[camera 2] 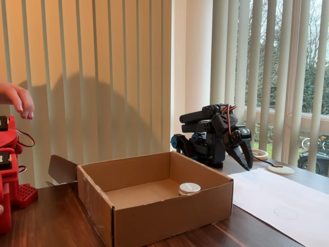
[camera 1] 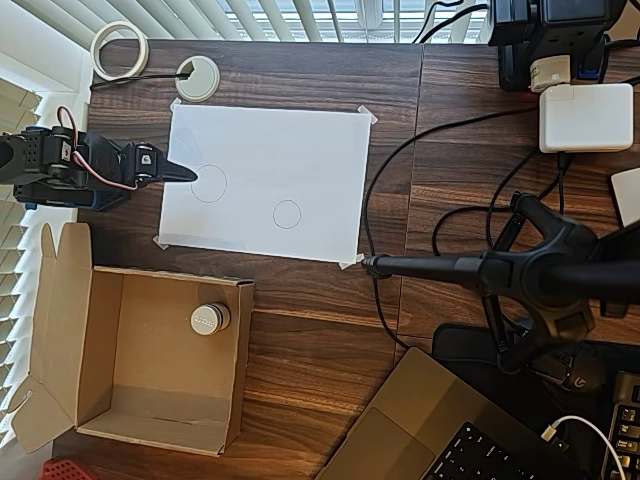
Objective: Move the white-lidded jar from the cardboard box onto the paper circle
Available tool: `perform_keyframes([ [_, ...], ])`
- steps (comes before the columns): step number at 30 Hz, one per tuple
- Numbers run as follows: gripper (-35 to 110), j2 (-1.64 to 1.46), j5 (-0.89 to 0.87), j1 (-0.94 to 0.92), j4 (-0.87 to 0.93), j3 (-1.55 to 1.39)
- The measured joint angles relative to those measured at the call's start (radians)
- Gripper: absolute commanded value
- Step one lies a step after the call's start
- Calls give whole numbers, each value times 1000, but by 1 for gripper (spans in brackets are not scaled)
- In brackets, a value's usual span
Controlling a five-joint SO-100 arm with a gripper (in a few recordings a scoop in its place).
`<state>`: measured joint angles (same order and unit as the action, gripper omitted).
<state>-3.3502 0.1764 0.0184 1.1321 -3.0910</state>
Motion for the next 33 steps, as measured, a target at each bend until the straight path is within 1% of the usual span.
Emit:
perform_keyframes([
  [33, 0, 0, -17, 14, 0, 0],
])
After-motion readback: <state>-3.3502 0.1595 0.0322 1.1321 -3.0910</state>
